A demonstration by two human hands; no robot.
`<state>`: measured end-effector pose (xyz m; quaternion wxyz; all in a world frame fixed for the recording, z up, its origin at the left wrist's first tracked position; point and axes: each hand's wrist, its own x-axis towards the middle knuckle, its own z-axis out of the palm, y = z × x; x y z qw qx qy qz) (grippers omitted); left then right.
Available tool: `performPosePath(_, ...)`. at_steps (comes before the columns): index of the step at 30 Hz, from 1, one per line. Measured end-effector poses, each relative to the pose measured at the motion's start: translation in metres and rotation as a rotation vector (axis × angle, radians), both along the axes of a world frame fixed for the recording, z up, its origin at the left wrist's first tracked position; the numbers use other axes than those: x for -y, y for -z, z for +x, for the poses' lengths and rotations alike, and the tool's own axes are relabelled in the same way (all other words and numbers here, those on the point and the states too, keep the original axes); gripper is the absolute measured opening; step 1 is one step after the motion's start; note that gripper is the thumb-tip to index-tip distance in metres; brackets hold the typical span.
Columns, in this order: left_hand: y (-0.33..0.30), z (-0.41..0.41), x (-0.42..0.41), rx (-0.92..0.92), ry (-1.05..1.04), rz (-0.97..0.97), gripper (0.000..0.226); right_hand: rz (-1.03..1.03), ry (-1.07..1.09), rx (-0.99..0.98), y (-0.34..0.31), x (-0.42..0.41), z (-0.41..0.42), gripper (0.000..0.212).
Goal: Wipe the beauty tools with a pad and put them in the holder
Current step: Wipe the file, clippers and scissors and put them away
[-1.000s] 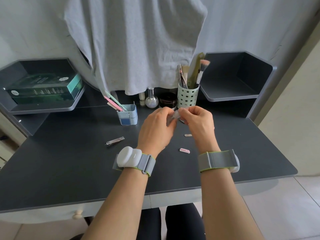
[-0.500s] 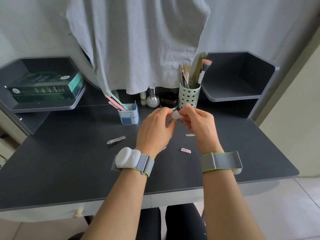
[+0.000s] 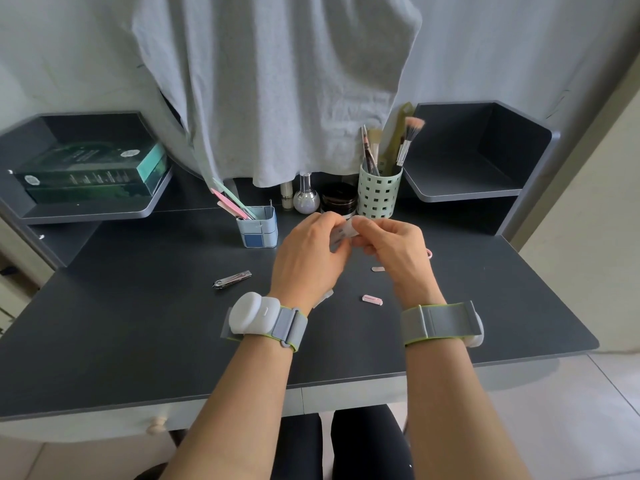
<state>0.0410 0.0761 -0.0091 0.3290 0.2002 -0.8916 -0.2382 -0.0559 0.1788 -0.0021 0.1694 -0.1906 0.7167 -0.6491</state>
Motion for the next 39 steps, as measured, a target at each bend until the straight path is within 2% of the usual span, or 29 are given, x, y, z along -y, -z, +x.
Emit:
performPosePath(15, 0.0005, -0.0004, 0.0008, -0.004, 0.007, -0.006, 0.016, -0.002, 0.021, 0.028, -0.0004, -0.0024, -0.0054, 0.026)
performPosePath(30, 0.0050, -0.0035, 0.0031, -0.007, 0.028, 0.055, 0.020, -0.025, -0.063, 0.220, -0.0045, -0.0039, -0.0050, 0.022)
performPosePath(35, 0.0064, -0.0039, 0.0039, -0.016, 0.036, 0.053, 0.017, -0.006, -0.050, 0.186, -0.0045, -0.0022, -0.0049, 0.023)
performPosePath(39, 0.0082, -0.0047, 0.0034, -0.033, 0.044, 0.065, 0.015, 0.034, -0.037, 0.073, -0.0018, -0.0022, -0.0054, 0.025)
